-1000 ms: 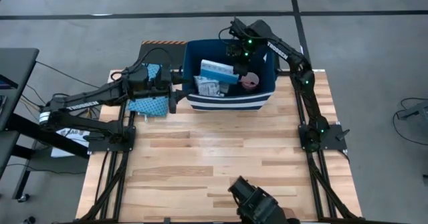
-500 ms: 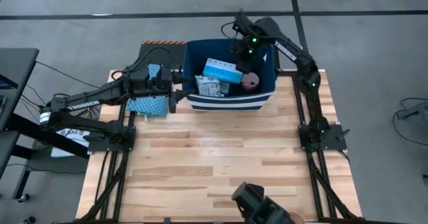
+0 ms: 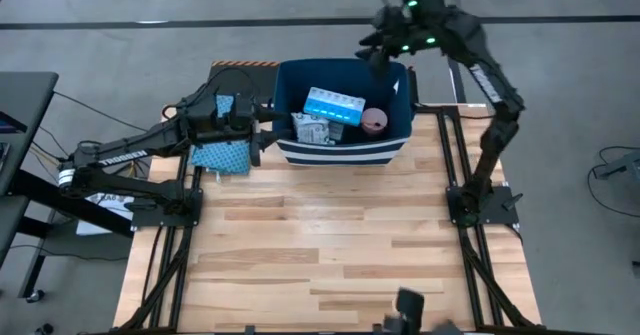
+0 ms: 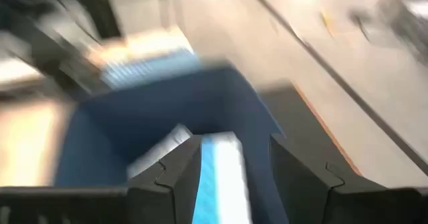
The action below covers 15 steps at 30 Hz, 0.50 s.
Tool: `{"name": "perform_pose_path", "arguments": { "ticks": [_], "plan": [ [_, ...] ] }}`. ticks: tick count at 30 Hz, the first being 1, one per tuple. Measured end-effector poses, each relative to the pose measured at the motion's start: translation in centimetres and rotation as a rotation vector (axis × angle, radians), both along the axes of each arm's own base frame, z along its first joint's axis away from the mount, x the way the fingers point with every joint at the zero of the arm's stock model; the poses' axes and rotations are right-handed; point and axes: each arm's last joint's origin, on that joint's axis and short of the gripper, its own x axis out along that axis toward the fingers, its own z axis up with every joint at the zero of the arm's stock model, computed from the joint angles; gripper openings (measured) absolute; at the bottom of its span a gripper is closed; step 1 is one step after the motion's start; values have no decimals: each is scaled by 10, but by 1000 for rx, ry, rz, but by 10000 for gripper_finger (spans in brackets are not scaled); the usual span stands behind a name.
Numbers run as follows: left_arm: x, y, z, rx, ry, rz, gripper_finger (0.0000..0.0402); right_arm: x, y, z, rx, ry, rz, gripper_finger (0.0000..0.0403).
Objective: Pick & place medical supplies in basket/bin
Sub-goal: Return to Home Position
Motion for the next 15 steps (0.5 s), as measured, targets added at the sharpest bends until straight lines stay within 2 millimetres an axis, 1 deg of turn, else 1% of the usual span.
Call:
{"name": "perform_pose_path", "arguments": {
  "ticks": [4,7,10,12,15],
  "plan": [
    [-11,-2,2,-12,0,41,199,-20,26,35,-4,-217,154,167],
    [-26,-5,2,-29,-30,104,199,-37,43,50,-17,-293,209,169],
    [-45,-10,-2,-37,-75,131,199,-51,56,52,-28,-329,213,169],
    [-57,-15,-7,-33,-101,128,199,-58,62,47,-23,-354,203,168],
    [-71,-21,-19,-28,-134,117,199,-67,74,35,-20,-448,190,166]
  ]
}}
